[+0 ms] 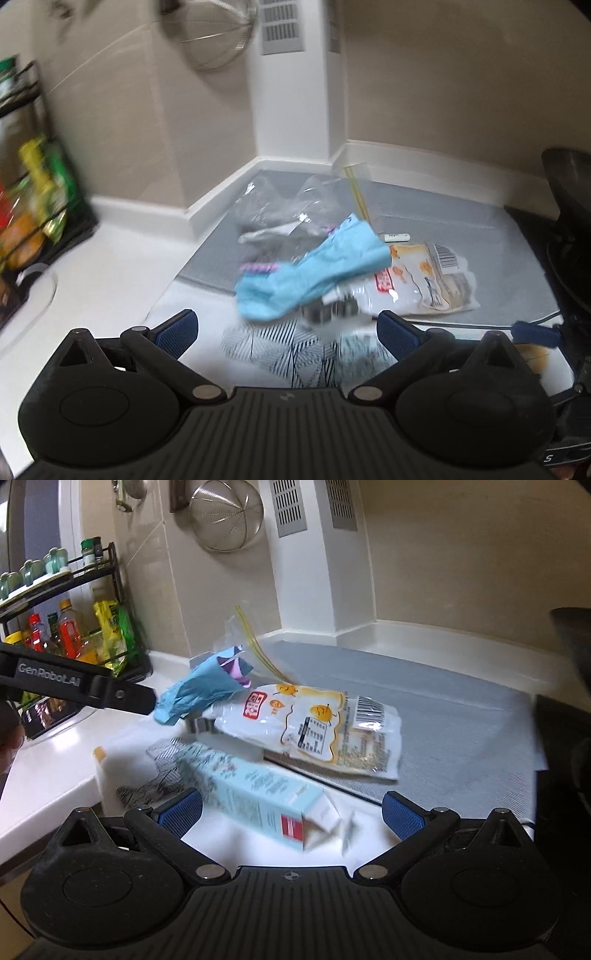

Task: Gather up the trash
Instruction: 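Grasp the blue glove with the left tool while the right tool grasps the light-blue box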

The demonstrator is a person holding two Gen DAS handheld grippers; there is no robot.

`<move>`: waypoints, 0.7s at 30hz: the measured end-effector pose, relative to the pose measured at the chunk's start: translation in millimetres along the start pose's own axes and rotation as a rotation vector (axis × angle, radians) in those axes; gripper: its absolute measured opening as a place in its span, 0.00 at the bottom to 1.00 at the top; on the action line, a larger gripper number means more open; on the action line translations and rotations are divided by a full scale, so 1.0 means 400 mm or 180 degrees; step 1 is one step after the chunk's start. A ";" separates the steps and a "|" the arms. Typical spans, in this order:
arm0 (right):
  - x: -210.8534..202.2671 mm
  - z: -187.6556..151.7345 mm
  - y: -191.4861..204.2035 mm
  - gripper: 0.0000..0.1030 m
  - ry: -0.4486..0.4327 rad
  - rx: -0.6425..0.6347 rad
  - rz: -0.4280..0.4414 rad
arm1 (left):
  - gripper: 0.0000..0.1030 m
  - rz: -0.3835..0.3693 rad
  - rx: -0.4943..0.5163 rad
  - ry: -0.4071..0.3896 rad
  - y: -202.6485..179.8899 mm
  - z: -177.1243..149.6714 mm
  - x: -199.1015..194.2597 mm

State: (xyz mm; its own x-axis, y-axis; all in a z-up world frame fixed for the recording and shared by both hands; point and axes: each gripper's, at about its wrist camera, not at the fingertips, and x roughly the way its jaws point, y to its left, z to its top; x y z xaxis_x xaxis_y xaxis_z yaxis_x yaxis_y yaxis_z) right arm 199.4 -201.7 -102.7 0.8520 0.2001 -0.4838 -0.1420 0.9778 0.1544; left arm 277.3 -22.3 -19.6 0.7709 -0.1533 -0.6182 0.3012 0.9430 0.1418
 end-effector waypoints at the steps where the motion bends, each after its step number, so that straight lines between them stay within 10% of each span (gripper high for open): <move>1: 0.015 0.004 -0.003 1.00 -0.0022 0.0017 0.0025 | 1.00 -0.0029 0.0118 0.0012 -0.010 0.010 0.016; 10: 0.103 0.010 -0.029 1.00 -0.0046 0.0143 0.0219 | 0.99 -0.0023 0.0579 0.0090 -0.086 0.078 0.131; 13: 0.101 0.009 -0.021 1.00 -0.0071 0.0043 0.0241 | 0.79 -0.0114 0.0460 0.0166 -0.088 0.096 0.156; 14: 0.101 0.008 -0.019 0.99 -0.0065 0.0026 0.0231 | 0.59 -0.0152 0.0418 0.0233 -0.084 0.103 0.166; 17: 0.096 0.005 -0.029 0.75 -0.0081 0.0097 0.0315 | 0.28 -0.0155 0.0273 0.0297 -0.075 0.114 0.174; 21: 0.073 0.000 -0.015 0.32 -0.0236 0.0003 0.0302 | 0.23 -0.0169 0.0074 0.0141 -0.036 0.119 0.132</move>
State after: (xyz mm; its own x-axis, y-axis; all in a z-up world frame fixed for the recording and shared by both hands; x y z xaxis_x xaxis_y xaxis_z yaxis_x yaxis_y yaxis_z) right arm 225.3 -201.7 -117.7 0.8698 0.2864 -0.4019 -0.2232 0.9546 0.1973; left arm 340.3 -58.0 -17.5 0.7280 -0.1890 -0.6590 0.3543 0.9266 0.1257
